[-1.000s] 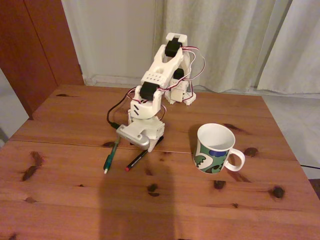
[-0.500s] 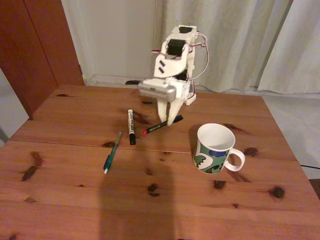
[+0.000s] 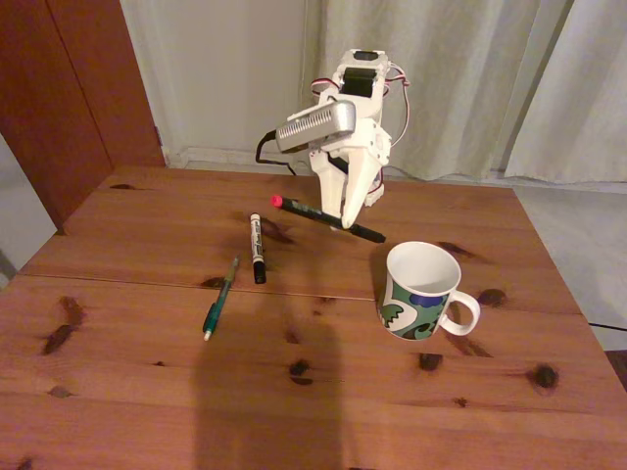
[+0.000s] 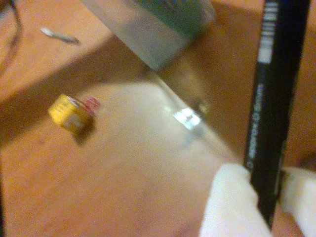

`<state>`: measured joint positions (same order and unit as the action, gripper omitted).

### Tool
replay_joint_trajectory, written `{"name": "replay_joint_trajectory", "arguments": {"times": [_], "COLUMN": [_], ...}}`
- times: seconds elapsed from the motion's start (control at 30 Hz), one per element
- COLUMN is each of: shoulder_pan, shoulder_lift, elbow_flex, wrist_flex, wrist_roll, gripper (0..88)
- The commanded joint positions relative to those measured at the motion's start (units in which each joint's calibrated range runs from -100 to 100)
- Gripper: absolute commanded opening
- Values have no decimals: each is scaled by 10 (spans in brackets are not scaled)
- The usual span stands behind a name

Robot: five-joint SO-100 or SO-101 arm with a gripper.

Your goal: Clean up the desk and place the pens and markers into the cup

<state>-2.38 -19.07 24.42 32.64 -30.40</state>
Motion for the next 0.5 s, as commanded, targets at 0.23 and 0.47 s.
{"name": "replay_joint_trajectory", "arguments": {"times": [0.23,0.47], "shoulder_pan": [-67,-104], "shoulder_lift": [-25,-3], "elbow_flex": [-78,-81], "wrist_flex": [-39,-39], "wrist_roll": [3,1], "gripper": [6,6]}}
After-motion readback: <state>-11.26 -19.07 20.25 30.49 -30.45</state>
